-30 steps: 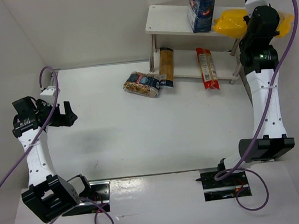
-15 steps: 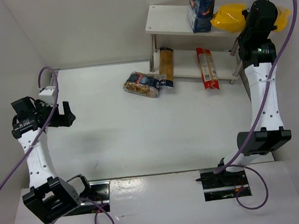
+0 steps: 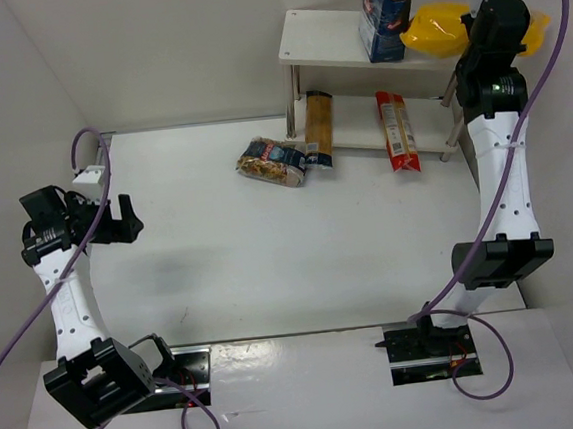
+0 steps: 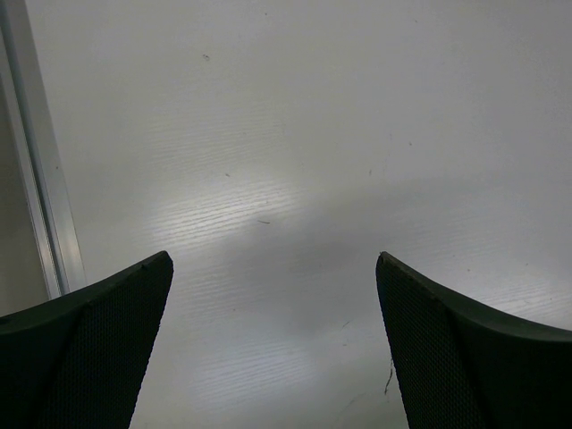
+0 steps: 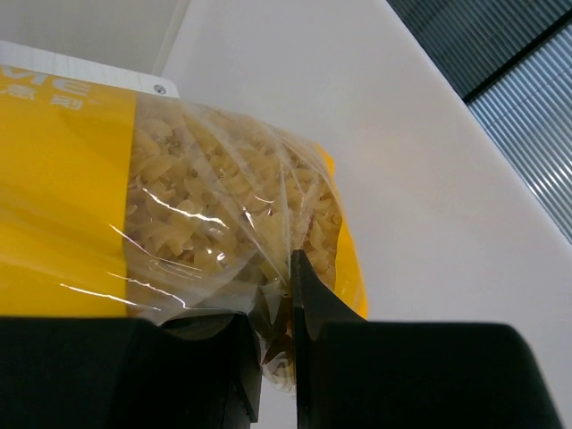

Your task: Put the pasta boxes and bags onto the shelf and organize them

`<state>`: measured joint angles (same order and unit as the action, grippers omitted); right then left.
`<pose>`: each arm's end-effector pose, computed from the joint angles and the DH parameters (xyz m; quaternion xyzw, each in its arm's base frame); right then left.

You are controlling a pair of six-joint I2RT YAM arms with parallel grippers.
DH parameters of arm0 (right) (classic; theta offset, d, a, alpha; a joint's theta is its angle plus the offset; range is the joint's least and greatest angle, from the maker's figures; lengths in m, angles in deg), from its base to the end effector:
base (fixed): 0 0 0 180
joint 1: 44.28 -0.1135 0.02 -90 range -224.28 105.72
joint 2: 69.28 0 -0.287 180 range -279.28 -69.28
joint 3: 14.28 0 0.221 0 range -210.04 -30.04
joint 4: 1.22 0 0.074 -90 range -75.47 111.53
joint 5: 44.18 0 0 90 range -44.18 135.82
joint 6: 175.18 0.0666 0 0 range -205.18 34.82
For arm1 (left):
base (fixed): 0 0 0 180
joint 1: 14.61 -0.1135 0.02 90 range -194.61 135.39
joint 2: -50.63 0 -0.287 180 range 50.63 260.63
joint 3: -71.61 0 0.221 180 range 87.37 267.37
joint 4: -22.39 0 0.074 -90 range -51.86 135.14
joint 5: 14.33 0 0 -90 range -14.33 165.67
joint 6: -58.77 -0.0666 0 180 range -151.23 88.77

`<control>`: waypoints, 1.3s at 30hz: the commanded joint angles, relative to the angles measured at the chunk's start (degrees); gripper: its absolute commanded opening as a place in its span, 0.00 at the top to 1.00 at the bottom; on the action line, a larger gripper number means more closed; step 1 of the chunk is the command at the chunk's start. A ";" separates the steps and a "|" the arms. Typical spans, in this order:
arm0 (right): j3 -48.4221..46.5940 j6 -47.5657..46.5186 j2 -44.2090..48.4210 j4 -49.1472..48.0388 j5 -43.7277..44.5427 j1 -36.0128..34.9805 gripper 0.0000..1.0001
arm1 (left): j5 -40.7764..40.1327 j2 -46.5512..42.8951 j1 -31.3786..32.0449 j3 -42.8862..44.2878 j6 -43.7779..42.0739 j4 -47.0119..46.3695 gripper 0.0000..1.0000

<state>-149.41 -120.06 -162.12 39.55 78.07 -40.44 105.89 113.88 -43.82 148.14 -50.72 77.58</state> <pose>0.3249 -0.0574 0.5523 0.0124 0.6990 -0.4110 0.5851 0.1943 0.0702 0.3327 0.0311 0.8875 -0.0547 0.4565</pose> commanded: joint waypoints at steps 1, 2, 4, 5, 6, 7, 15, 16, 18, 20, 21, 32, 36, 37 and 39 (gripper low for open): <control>-5.78 4.63 1.26 -8.33 -4.56 -0.58 1.00 | 0.37 -0.14 -0.58 2.33 -0.91 -0.15 0.00; -6.48 5.33 1.26 -8.32 -5.78 -0.58 1.00 | 0.37 -0.14 -0.58 2.33 -0.91 -0.15 0.00; -7.19 5.95 0.65 -7.44 -6.84 -0.58 1.00 | 0.37 -0.14 -0.58 2.33 -0.91 -0.15 0.00; -7.80 5.96 0.64 -6.83 -6.85 -1.11 1.00 | 0.37 -0.14 -0.58 1.81 -0.91 -0.15 0.00; -7.81 5.96 0.64 -6.82 -7.37 -1.11 1.00 | 0.37 -0.14 -1.11 1.80 -0.91 -0.15 0.00; -7.81 6.48 0.12 -6.30 -7.99 -1.11 1.00 | 0.37 -0.14 -1.11 1.80 -0.91 -0.15 0.00; -8.42 6.49 -0.41 -4.80 -10.55 -3.48 1.00 | 0.37 -0.66 -1.64 0.75 -0.91 -0.15 0.00; -7.64 6.48 -0.41 -4.80 -10.54 -4.44 1.00 | 0.37 -0.66 -1.64 0.75 -0.91 -0.15 0.00; -7.63 5.87 -0.94 -5.42 -9.93 -5.33 1.00 | 0.37 -0.66 -1.64 0.75 -0.91 -0.15 0.00; -7.10 5.17 -0.94 -5.94 -8.62 -6.64 1.00 | 0.37 -0.66 -1.64 0.75 -0.91 -0.15 0.00; -7.10 5.17 -0.94 -6.55 -8.09 -6.65 1.00 | 0.37 -0.66 -1.64 0.75 -0.91 -0.15 0.00; -4.55 3.32 0.11 -9.10 -5.27 -3.58 1.00 | 0.90 -1.19 -2.17 0.75 -0.91 -0.15 0.00; -2.71 2.79 0.64 -10.68 -4.04 -1.73 1.00 | 0.90 -1.19 -2.17 0.75 -0.91 -0.15 0.00; -2.71 2.79 0.64 -10.69 -4.04 -1.73 1.00 | 0.90 -1.19 -2.17 0.75 -0.91 -0.15 0.00; -2.19 2.79 0.64 -11.91 -3.51 -1.12 1.00 | 0.90 -1.19 -2.17 0.75 -0.91 -0.15 0.00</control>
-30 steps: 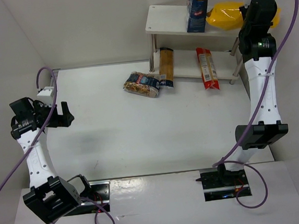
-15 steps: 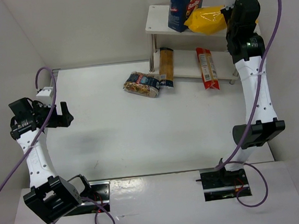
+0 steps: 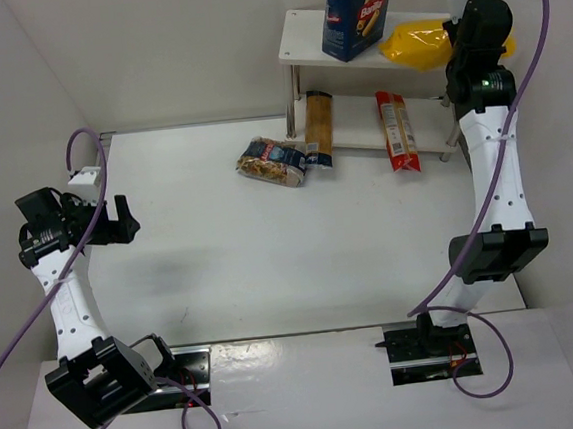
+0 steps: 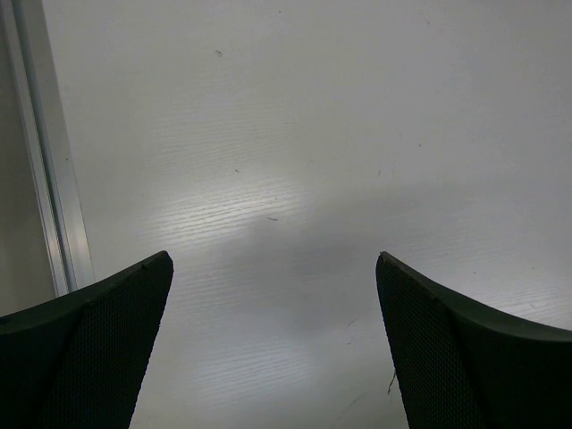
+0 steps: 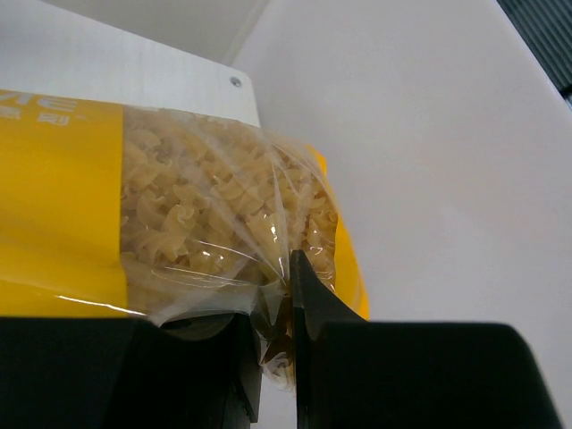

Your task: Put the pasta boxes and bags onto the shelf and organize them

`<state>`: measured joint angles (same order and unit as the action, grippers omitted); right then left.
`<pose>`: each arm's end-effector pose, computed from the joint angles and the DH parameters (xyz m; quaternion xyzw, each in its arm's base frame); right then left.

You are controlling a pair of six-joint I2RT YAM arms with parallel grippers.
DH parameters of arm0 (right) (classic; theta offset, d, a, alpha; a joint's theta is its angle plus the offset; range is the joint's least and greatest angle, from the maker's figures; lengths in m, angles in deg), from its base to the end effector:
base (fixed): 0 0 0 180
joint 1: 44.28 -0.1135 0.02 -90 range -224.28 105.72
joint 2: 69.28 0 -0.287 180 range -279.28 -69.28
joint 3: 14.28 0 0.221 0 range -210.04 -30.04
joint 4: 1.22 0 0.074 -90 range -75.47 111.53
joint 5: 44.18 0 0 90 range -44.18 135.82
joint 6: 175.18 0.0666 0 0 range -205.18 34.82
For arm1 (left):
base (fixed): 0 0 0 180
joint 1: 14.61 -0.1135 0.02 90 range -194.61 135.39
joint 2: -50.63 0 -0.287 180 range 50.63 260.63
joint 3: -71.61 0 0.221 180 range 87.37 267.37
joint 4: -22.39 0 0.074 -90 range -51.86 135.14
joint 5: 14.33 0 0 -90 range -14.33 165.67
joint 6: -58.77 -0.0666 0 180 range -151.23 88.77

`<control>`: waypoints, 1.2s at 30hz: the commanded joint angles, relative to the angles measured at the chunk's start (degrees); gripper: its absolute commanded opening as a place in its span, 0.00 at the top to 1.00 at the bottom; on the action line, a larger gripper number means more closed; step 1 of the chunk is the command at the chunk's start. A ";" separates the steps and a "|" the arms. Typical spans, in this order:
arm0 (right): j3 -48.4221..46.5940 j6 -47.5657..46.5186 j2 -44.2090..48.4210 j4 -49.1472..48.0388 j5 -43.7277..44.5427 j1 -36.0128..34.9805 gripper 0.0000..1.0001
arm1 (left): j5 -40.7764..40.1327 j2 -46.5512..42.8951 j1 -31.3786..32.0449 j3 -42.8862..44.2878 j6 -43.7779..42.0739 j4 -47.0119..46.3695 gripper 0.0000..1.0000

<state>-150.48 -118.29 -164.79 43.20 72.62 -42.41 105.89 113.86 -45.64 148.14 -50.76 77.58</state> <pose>0.3471 -0.0414 0.5346 -0.0385 0.7263 -0.3612 0.5835 0.1919 0.0763 0.3327 0.0174 0.8878 -0.0472 0.4575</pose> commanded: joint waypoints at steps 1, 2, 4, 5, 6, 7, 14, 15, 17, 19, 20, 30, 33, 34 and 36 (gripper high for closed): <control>-1.11 1.02 3.31 -15.57 2.45 0.86 1.00 | 0.90 -1.17 -0.35 1.27 -0.86 -0.15 0.00; -1.11 1.02 3.31 -16.09 2.46 0.86 1.00 | 0.90 -1.17 -0.35 1.28 -0.86 -0.15 0.00; -1.11 1.55 3.31 -16.10 2.46 1.38 1.00 | 0.90 -1.17 -0.35 1.28 -0.86 -0.15 0.00; -1.11 1.55 2.70 -16.10 2.46 1.38 1.00 | 0.90 -1.17 -0.35 1.28 -0.86 -0.15 0.00; -1.11 1.55 2.69 -16.10 2.46 1.38 1.00 | 0.90 -1.17 -0.35 1.28 -0.86 -0.15 0.00; -1.63 1.55 2.17 -16.10 2.46 1.38 1.00 | 0.90 -1.17 -0.35 1.28 -0.86 -0.15 0.00; -5.23 2.60 -0.56 -16.10 2.98 1.91 1.00 | 1.51 -1.70 -0.97 0.22 -0.86 0.37 0.00; -5.24 2.60 -1.17 -16.62 2.99 1.91 1.00 | 1.51 -1.70 -0.97 0.22 -0.86 0.37 0.00; -6.99 2.60 -1.79 -16.62 3.51 2.43 1.00 | 1.51 -1.70 -1.49 0.22 -0.86 0.37 0.00; -8.31 3.22 -3.10 -15.93 3.51 2.44 1.00 | 1.51 -2.23 -1.49 0.22 -0.86 0.90 0.00; -9.19 3.74 -3.11 -15.92 3.51 2.44 1.00 | 1.51 -2.23 -1.49 0.22 -0.86 0.90 0.00; -15.61 2.87 -6.10 -14.51 6.06 1.91 1.00 | 2.04 -1.70 -2.02 0.75 -1.39 0.90 0.00; -17.80 2.25 -7.50 -13.99 6.59 1.91 1.00 | 2.04 -1.70 -2.02 0.75 -1.39 0.90 0.00; -18.94 1.64 -8.29 -13.99 6.59 1.91 1.00 | 2.04 -1.70 -2.54 0.75 -1.39 0.90 0.00; -20.61 1.64 -9.70 -12.68 7.21 1.91 1.00 | 2.04 -1.17 -2.55 0.75 -1.39 0.90 0.00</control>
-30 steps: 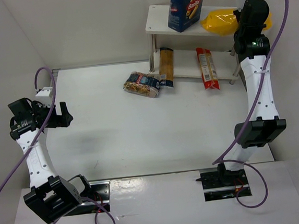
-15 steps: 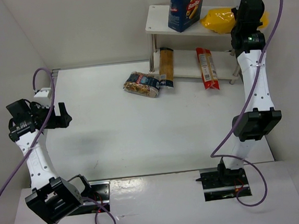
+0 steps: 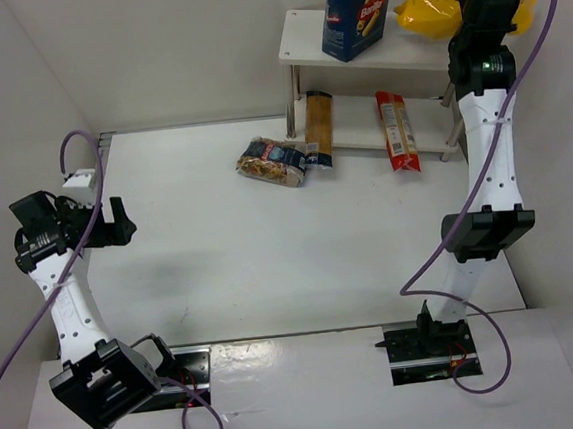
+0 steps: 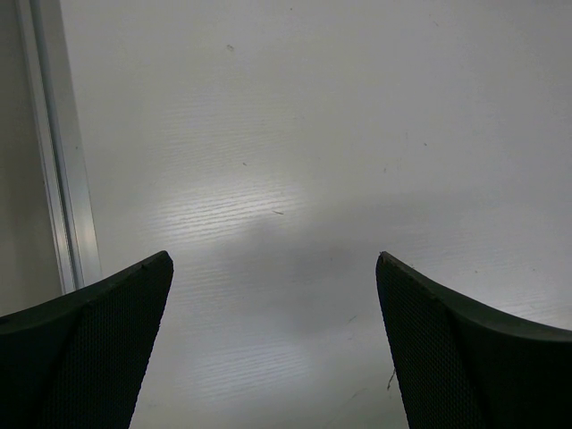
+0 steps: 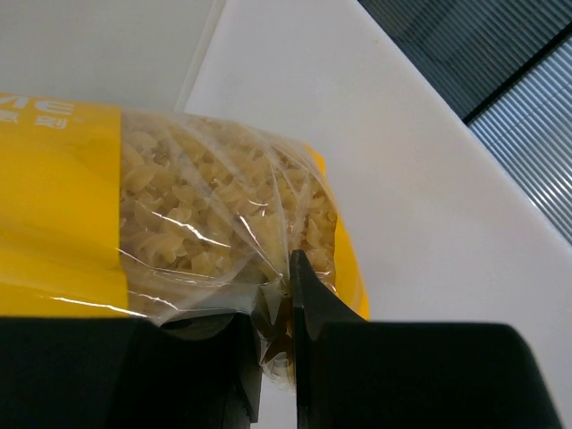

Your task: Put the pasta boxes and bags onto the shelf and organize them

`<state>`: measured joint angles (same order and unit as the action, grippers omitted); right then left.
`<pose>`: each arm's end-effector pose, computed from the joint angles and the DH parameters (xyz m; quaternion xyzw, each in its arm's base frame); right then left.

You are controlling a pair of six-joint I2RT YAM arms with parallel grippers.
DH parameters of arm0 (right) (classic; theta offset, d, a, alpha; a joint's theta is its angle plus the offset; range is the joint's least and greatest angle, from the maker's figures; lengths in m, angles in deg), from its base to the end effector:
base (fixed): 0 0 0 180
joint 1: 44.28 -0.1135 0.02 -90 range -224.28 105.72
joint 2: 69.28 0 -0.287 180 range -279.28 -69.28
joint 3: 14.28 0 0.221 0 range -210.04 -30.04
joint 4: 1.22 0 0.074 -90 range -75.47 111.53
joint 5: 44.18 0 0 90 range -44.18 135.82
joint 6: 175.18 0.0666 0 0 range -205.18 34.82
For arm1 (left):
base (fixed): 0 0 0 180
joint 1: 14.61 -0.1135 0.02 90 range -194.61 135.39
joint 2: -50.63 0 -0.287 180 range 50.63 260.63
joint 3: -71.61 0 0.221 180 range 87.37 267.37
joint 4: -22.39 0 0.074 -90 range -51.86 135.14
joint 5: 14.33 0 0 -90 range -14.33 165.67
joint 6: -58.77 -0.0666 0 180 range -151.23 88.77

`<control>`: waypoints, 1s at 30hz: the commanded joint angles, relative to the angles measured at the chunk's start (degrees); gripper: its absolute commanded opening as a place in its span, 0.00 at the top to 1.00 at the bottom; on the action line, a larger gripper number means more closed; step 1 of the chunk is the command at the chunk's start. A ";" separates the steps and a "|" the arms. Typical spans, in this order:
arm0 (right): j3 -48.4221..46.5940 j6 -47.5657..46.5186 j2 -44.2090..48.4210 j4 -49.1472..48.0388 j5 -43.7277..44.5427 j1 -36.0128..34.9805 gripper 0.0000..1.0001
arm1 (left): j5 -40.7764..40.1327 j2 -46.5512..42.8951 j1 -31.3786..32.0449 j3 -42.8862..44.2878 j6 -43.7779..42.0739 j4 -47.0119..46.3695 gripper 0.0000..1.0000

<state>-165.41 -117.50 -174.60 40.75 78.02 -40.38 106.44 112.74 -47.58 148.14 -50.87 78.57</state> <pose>0.3766 -0.0612 0.5575 0.0353 0.6859 -0.3982 0.6081 0.1844 0.0790 0.3348 0.0055 0.8866 -0.0425 0.4605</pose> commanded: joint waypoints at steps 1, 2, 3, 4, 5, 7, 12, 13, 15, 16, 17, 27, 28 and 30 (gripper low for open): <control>-8.04 0.85 -0.50 -9.61 1.81 -0.12 1.00 | 1.49 -0.06 -0.60 1.27 -1.28 -0.08 0.00; -9.63 0.85 -1.20 -8.65 1.81 -0.12 1.00 | 1.49 -0.06 -0.60 1.28 -1.28 -0.08 0.00; -13.13 1.37 -3.03 -6.81 1.81 -0.12 1.00 | 1.49 -0.06 -0.60 1.28 -1.28 -0.08 0.00; -14.90 1.38 -4.01 -5.84 1.81 -0.12 1.00 | 1.49 -0.06 -0.60 1.28 -1.28 -0.08 0.00; -17.45 1.38 -5.67 -5.04 1.81 -0.12 1.00 | 1.49 -0.06 -0.60 1.28 -1.28 -0.08 0.00; -17.47 1.38 -5.69 -5.04 2.42 -0.12 1.00 | 1.49 -0.06 -1.13 1.28 -1.28 -0.08 0.00; -17.47 1.38 -6.74 -5.04 2.42 -0.65 1.00 | 1.49 -0.06 -1.13 1.28 -1.28 -0.08 0.00; -17.47 1.38 -6.74 -5.04 2.42 -0.65 1.00 | 1.49 0.47 -1.13 1.80 -1.28 -0.08 0.00; -17.47 0.86 -7.88 -5.04 2.95 -0.65 1.00 | 1.49 0.47 -1.13 1.80 -1.28 -0.08 0.00; -17.99 0.85 -7.89 -5.04 2.95 -0.65 1.00 | 1.49 0.47 -1.13 1.80 -1.28 -0.08 0.00; -18.00 0.85 -7.89 -5.04 2.95 -0.65 1.00 | 1.49 0.47 -1.13 1.80 -1.28 -0.08 0.00; -20.01 -1.60 -10.17 -6.09 4.79 -1.18 1.00 | 2.63 1.00 -2.19 2.33 -1.81 -0.08 0.00; -20.02 -2.22 -10.87 -6.09 4.80 -1.18 1.00 | 2.63 1.00 -2.19 2.33 -1.81 -0.08 0.00; -20.54 -2.92 -11.40 -6.09 5.41 -1.70 1.00 | 2.63 1.53 -2.19 2.33 -1.81 -0.08 0.00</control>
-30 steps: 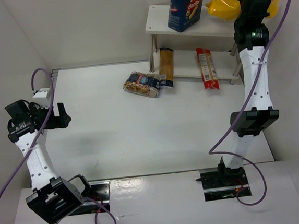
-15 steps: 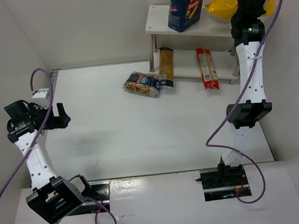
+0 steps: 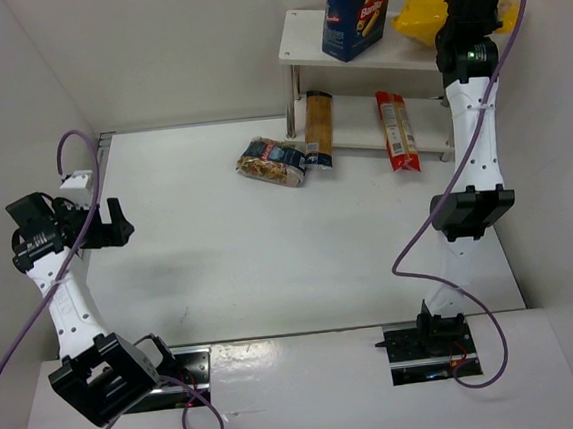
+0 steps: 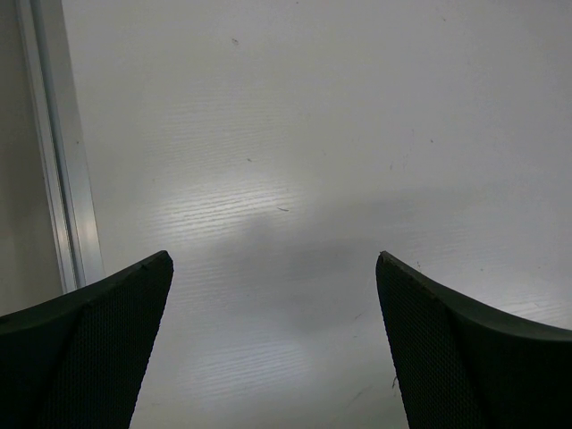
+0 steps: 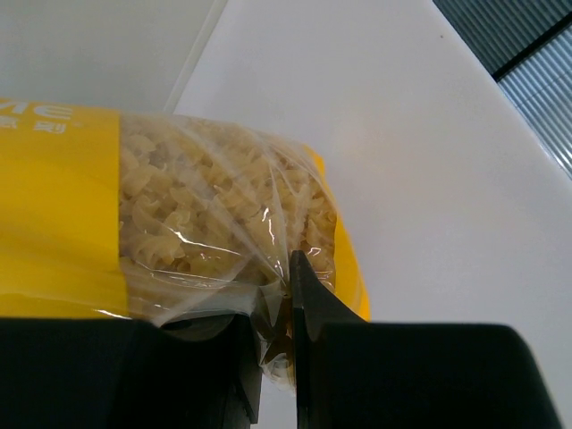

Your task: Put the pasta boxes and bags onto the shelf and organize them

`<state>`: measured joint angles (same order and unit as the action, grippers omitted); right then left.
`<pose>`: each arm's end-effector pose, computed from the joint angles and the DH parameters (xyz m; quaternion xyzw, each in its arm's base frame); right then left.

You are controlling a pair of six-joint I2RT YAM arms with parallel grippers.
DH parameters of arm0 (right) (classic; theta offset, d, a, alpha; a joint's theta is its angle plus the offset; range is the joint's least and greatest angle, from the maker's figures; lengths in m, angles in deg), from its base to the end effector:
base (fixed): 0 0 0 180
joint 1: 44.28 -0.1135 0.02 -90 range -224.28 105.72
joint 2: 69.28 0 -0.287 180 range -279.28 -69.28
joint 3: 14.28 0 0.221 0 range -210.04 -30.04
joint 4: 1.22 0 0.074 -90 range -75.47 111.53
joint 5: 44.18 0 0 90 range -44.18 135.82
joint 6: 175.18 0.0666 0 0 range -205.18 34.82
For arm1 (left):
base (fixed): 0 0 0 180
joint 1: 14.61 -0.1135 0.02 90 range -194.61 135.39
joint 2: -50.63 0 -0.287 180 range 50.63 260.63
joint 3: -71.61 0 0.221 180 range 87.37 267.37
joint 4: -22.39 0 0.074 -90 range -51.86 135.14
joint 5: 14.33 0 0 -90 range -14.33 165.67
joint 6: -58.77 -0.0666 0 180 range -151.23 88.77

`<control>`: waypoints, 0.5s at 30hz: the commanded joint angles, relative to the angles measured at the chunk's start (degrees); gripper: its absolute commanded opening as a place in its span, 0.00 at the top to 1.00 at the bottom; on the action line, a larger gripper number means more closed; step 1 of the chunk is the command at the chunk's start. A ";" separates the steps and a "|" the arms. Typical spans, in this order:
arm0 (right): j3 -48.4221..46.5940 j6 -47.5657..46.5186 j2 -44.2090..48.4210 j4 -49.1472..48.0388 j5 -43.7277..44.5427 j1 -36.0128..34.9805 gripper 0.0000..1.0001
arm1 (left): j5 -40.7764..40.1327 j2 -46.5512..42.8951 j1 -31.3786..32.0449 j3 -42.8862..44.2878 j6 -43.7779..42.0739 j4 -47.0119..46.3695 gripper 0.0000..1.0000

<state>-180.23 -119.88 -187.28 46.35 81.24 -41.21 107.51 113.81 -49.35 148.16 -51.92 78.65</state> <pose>0.4283 -0.0616 0.5319 0.0247 0.7048 -0.4216 0.5701 0.1853 0.0858 0.3319 0.0010 0.8883 -0.0439 0.4571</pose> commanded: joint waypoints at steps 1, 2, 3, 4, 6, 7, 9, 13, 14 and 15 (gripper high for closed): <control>-5.73 -0.55 1.28 -12.21 2.20 -0.87 1.00 | 1.56 0.46 -0.41 2.31 -0.76 -0.17 0.00; -5.73 -1.24 1.28 -12.21 2.89 -0.87 1.00 | 1.56 0.46 -0.41 2.31 -0.76 -0.17 0.00; -5.73 -2.29 0.75 -12.21 3.51 -1.40 1.00 | 1.56 0.46 -0.41 2.31 -0.76 -0.17 0.00; -5.73 -2.83 0.75 -12.21 3.52 -1.40 1.00 | 1.56 0.46 -0.94 2.31 -0.76 -0.17 0.00; -5.12 -4.67 0.23 -12.21 4.74 -2.01 1.00 | 1.56 0.46 -0.94 2.83 -0.76 -0.17 0.00; -4.59 -5.37 0.22 -12.21 4.75 -2.02 1.00 | 1.56 0.46 -0.94 2.84 -0.76 -0.17 0.00; -3.89 -7.31 0.22 -12.21 6.32 -2.63 1.00 | 1.56 0.98 -0.94 2.84 -0.76 -0.17 0.00; -3.36 -8.46 -0.31 -11.60 7.55 -3.25 0.98 | 1.56 0.98 -0.94 2.84 -0.76 -0.17 0.00; -3.35 -8.46 -0.31 -11.60 7.56 -3.25 0.98 | 1.56 0.98 -0.94 2.84 -0.76 -0.17 0.00; -2.57 -8.46 0.22 -11.08 7.56 -3.25 0.97 | 1.56 0.98 -0.94 2.84 -0.76 -0.17 0.00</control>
<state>-180.91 -127.07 -189.09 45.25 86.55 -43.72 107.53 114.64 -49.97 148.88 -52.07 78.89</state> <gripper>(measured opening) 0.200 1.000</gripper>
